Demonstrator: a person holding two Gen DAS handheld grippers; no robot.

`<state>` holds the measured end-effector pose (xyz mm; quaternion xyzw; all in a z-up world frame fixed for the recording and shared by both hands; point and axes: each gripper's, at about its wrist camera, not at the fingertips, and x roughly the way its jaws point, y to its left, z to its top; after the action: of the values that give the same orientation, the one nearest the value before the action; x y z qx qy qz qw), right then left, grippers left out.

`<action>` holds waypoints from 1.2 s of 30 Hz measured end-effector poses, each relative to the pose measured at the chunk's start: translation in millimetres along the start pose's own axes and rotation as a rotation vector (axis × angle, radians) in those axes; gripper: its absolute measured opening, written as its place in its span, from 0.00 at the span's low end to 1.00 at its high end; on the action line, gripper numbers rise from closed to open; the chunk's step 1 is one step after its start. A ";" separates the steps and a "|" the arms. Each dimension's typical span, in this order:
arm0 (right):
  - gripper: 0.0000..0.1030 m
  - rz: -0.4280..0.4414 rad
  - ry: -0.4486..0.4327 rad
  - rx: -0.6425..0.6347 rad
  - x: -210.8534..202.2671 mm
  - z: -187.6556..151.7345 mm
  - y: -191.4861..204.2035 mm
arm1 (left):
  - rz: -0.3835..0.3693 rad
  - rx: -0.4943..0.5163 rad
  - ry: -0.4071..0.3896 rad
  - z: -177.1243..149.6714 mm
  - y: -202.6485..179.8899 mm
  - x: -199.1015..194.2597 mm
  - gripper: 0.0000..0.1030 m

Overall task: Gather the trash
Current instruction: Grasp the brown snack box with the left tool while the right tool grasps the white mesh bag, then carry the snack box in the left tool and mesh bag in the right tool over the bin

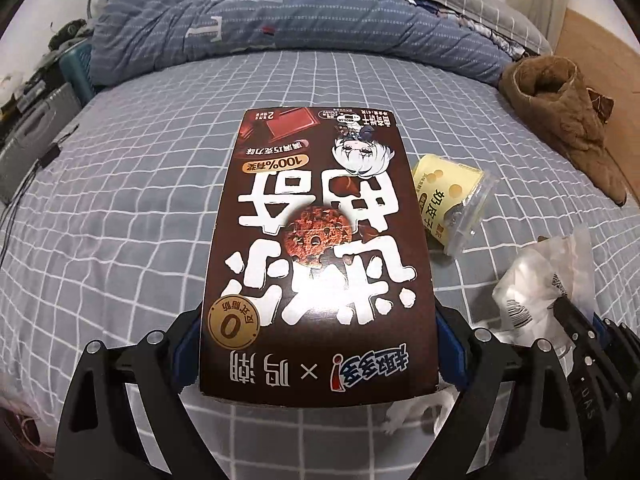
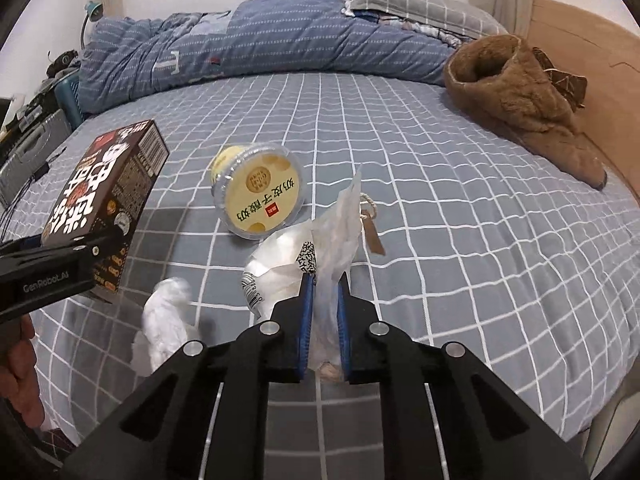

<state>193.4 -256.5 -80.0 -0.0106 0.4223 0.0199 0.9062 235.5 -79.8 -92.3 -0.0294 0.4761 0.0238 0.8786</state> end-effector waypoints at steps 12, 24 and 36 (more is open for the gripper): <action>0.11 -0.015 -0.059 0.003 -61.2 -5.3 7.4 | -0.017 0.008 -0.029 -20.1 10.4 -53.6 0.86; 0.11 -0.007 -0.099 0.018 -124.8 -22.5 16.5 | -0.041 0.004 -0.030 -55.1 23.5 -105.7 0.86; 0.11 0.032 -0.120 0.007 -175.7 -46.9 38.5 | -0.035 0.001 -0.037 -91.8 36.9 -152.5 0.86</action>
<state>42.9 -224.5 24.3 0.0006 0.3672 0.0333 0.9295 73.0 -51.9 -15.6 -0.0367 0.4593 0.0088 0.8875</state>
